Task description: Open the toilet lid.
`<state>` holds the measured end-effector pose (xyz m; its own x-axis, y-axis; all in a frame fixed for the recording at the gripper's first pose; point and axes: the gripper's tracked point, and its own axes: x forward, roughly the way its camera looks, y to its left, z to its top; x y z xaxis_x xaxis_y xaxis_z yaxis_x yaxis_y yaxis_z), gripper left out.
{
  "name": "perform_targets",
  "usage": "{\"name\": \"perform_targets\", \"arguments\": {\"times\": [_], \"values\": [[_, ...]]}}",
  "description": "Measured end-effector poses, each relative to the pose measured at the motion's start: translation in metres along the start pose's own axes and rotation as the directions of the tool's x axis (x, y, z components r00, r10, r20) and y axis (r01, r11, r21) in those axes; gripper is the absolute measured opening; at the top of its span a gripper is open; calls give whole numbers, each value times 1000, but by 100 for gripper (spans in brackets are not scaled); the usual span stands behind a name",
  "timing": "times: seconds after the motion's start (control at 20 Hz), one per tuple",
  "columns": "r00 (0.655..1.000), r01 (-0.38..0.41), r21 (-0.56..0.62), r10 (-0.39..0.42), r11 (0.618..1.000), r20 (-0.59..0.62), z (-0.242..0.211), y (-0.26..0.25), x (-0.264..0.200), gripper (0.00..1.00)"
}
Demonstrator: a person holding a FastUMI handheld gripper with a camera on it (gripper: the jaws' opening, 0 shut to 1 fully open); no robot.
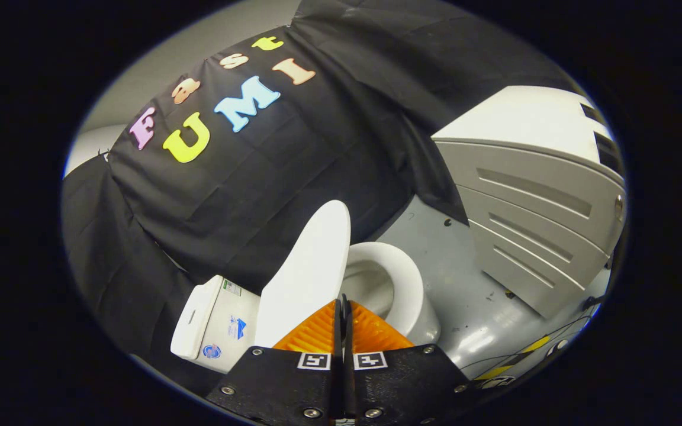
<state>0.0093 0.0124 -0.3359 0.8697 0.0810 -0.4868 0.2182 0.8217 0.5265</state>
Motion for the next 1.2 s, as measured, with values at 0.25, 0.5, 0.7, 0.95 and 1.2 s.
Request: {"name": "perform_targets", "arguments": {"times": [0.25, 0.5, 0.7, 0.95, 1.2], "values": [[997, -25, -156, 36, 987, 66, 19, 51, -18, 0], [989, -52, -314, 93, 948, 116, 31, 102, -34, 0], [987, -39, -355, 91, 934, 132, 34, 115, -37, 0], [990, -33, -328, 77, 944, 122, 36, 113, -36, 0], [989, -4, -310, 51, 951, 142, 41, 123, -37, 0]]}}
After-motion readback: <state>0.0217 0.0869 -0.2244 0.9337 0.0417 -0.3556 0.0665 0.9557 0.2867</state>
